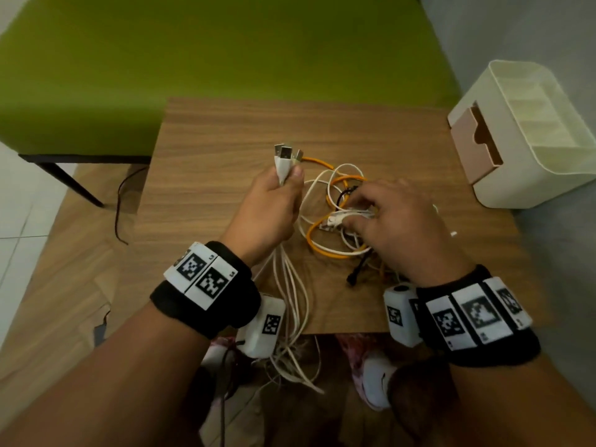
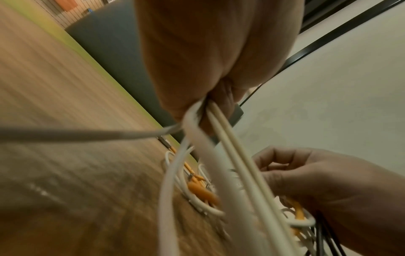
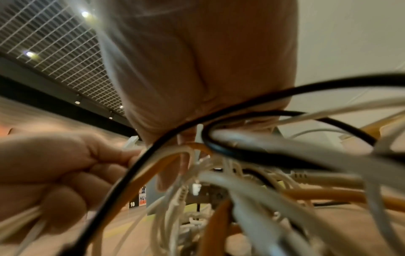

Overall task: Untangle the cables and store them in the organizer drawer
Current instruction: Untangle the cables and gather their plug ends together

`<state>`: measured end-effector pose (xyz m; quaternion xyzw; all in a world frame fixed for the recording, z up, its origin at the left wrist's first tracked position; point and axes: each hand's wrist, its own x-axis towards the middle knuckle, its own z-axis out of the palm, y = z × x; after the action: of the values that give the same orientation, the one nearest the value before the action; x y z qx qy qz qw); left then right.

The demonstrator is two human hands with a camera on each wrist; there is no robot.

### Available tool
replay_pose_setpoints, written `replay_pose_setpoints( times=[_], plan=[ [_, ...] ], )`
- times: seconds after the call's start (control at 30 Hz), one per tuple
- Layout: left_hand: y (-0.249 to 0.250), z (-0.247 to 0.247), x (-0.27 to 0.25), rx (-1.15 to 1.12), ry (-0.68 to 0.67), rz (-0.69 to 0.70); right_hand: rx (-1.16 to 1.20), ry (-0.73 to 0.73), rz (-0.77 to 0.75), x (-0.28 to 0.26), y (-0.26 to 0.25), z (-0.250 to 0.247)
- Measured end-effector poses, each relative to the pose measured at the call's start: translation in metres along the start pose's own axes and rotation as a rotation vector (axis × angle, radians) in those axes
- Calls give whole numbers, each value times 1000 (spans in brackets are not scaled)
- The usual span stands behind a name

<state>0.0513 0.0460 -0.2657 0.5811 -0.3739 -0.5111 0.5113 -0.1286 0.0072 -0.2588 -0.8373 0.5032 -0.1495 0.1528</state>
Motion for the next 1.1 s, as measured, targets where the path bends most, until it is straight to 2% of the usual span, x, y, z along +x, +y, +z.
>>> replay_pose_setpoints(
  times=[0.17, 0.3, 0.4, 0.47, 0.53, 0.6, 0.67, 0.73, 0.87, 1.0, 1.1],
  plan=[
    [-4, 8, 4, -32, -14, -39, 69, 9, -40, 4, 8, 3],
    [-7, 10, 5, -56, -61, -69, 97, -66, 29, 7, 17, 4],
    [-8, 10, 4, -121, -107, -105, 12, -159, 42, 7, 19, 2],
    [-6, 10, 5, -198, -136, -172, -20, -172, 32, 8, 19, 4],
    [-5, 10, 6, -289, -142, -244, 32, -107, 16, 8, 20, 6],
    [-4, 10, 6, -384, -148, -280, 90, 46, 11, 6, 20, 7],
    [-4, 10, 7, -454, -156, -275, 99, 244, -15, 6, 18, 4],
    [-5, 12, 8, -472, -138, -229, 148, 376, -63, 7, 13, -2],
    [-8, 18, 6, -406, -91, -97, 363, 429, -68, 5, -4, -10],
    [-10, 24, 2, -322, -116, -4, 509, 454, 44, 2, -14, -7],
    [-7, 30, -1, -317, -156, 61, 561, 445, 63, 1, -19, -2]
  ],
)
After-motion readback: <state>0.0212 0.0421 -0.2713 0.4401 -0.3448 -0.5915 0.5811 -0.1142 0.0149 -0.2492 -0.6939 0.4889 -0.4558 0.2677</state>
